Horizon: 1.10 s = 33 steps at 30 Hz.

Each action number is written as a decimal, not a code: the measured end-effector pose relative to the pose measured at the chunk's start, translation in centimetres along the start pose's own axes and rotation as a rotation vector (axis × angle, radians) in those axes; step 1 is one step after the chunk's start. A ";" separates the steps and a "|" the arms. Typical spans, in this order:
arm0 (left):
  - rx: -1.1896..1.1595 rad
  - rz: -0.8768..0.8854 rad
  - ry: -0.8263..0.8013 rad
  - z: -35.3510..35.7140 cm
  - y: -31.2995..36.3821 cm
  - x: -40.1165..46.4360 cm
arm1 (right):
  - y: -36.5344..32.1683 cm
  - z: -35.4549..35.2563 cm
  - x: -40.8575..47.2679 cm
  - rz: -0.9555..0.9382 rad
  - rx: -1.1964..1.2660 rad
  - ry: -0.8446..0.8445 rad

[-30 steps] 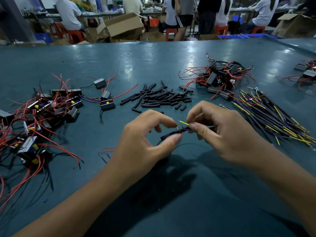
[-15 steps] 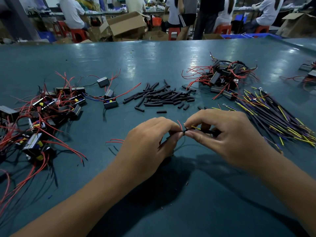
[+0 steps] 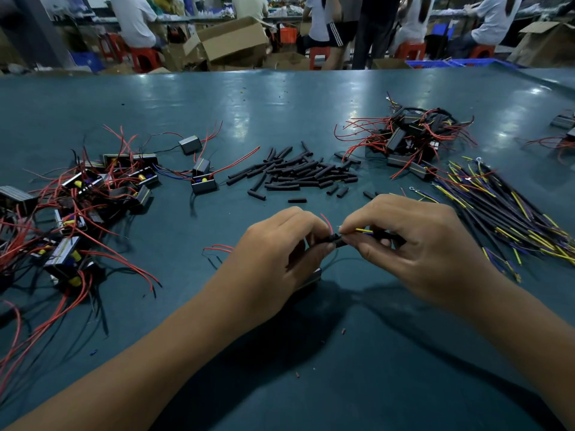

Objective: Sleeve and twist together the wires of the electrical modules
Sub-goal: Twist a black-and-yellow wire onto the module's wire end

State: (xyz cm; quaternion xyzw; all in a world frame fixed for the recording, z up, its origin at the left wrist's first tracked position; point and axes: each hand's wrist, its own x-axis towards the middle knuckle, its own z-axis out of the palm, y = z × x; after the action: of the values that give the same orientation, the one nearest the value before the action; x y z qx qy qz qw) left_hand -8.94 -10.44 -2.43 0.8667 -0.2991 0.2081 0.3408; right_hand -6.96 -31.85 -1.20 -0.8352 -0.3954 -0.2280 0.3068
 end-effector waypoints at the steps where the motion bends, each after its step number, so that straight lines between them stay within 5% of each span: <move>1: -0.010 -0.011 -0.016 0.0 -0.1 0.0 | 0.1 0.0 0.0 -0.003 0.002 -0.009; 18: 0.008 0.008 0.035 -0.2 0.0 0.0 | 0.1 -0.7 0.2 -0.104 -0.138 -0.061; 27: 0.167 0.170 0.051 -0.2 0.1 0.2 | -0.2 -1.1 0.4 -0.113 -0.188 -0.092; 33: -0.066 -0.034 0.023 0.3 0.1 0.1 | -0.2 -1.3 0.4 -0.150 -0.236 -0.130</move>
State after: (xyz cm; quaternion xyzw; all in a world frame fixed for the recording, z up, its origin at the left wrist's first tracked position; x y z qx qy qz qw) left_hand -8.89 -10.73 -2.55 0.8574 -0.2873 0.2023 0.3760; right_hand -7.07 -32.48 0.00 -0.8465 -0.4462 -0.2407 0.1624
